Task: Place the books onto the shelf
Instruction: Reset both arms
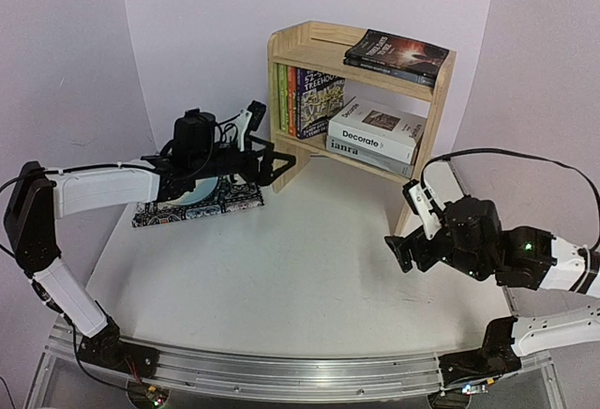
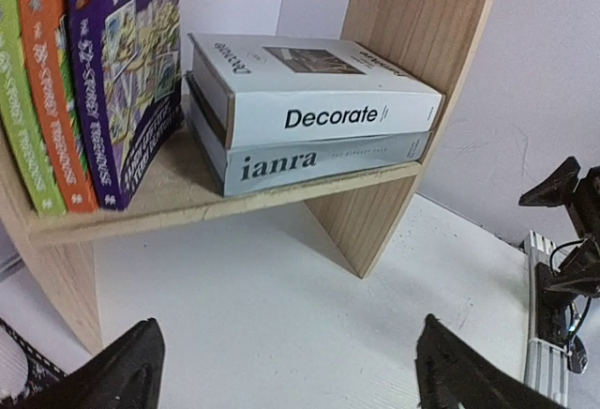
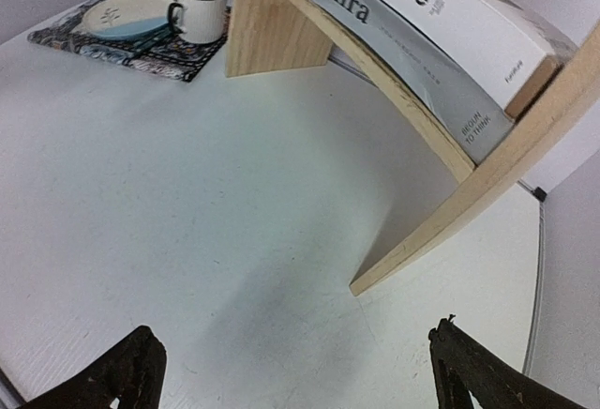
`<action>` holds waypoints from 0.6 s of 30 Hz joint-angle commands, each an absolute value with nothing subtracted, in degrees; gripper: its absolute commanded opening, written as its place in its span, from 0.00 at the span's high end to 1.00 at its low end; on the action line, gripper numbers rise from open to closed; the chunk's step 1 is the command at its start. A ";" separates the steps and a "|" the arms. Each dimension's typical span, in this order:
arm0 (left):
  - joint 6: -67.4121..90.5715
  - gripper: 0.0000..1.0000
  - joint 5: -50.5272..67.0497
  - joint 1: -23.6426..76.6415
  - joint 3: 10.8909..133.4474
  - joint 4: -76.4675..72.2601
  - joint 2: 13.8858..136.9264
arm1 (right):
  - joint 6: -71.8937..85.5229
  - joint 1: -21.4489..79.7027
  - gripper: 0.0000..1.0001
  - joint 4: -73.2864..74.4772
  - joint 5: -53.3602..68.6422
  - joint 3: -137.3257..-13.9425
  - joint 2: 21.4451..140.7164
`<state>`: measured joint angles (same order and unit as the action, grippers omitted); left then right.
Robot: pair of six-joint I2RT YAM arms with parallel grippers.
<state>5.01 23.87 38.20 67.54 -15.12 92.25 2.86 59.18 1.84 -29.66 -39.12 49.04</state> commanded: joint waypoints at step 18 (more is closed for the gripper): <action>19.76 0.00 -0.65 21.15 32.57 -15.98 68.46 | 26.35 10.74 0.02 -4.12 -11.35 -22.06 53.70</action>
